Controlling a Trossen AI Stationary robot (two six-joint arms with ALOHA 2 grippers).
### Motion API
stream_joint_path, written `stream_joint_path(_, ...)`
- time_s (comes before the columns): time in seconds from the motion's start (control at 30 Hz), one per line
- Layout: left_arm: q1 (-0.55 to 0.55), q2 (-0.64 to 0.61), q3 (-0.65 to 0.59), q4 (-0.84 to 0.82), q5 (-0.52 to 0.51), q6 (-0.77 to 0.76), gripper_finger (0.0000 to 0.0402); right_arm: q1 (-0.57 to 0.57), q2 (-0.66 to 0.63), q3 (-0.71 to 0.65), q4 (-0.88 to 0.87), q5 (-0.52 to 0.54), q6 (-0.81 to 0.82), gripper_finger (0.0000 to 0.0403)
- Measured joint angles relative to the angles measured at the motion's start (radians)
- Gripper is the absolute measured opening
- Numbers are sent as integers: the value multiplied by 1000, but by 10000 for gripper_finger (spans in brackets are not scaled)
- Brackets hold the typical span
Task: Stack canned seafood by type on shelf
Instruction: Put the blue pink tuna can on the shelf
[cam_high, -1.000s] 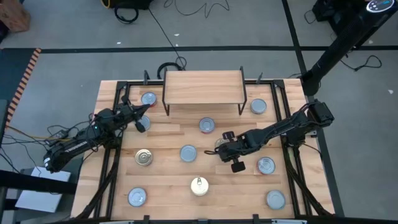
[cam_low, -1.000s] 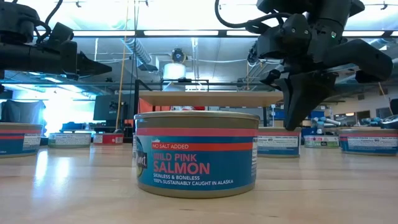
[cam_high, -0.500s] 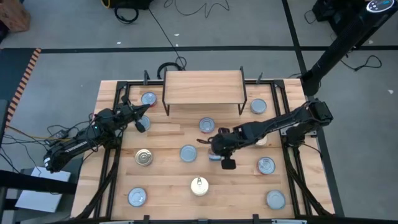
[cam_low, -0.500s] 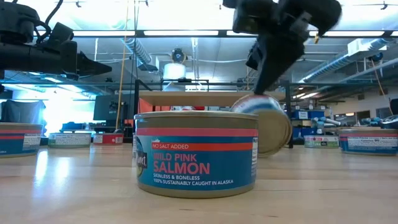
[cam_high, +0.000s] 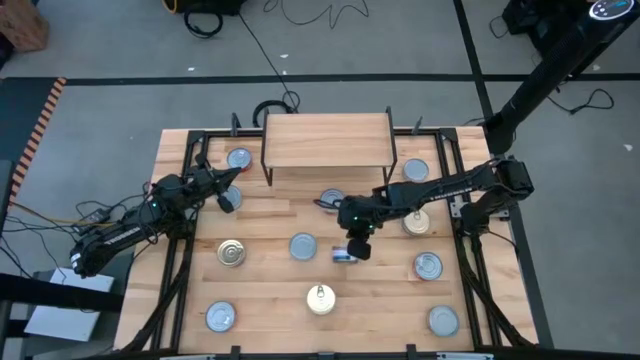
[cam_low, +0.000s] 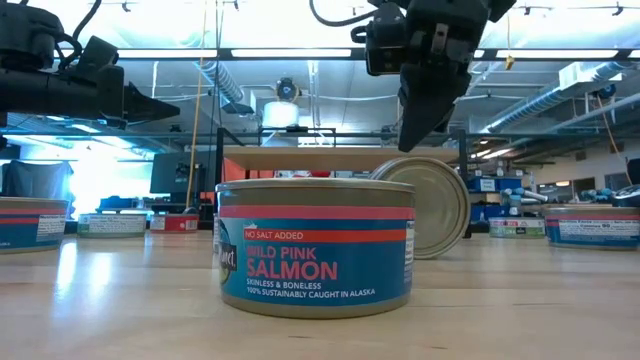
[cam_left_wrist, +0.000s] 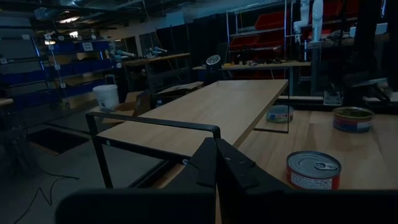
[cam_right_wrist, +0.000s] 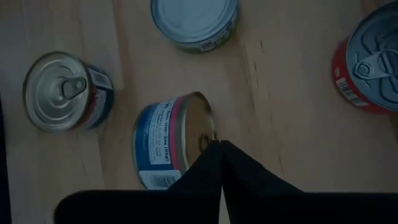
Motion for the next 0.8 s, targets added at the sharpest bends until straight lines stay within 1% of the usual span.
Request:
stream_joint_path(0.17,0,0,0,0,0,-1,4,14,0,0,-11,0,5,60)
stream_joint_path(0.33,0,0,0,0,0,-24,4,58,0,0,-3,-1,36,112)
stream_joint_path(0.4,0,0,0,0,0,-26,4,81,0,0,-3,14,38,135)
stream_joint_path(0.6,0,0,0,-1,0,-27,4,146,8,1,-6,92,51,207)
stream_joint_path(0.73,0,0,0,-1,0,-37,4,187,20,1,-10,217,81,251)
stream_joint_path(0.8,0,0,0,-1,0,-38,4,204,29,0,-17,259,87,272)
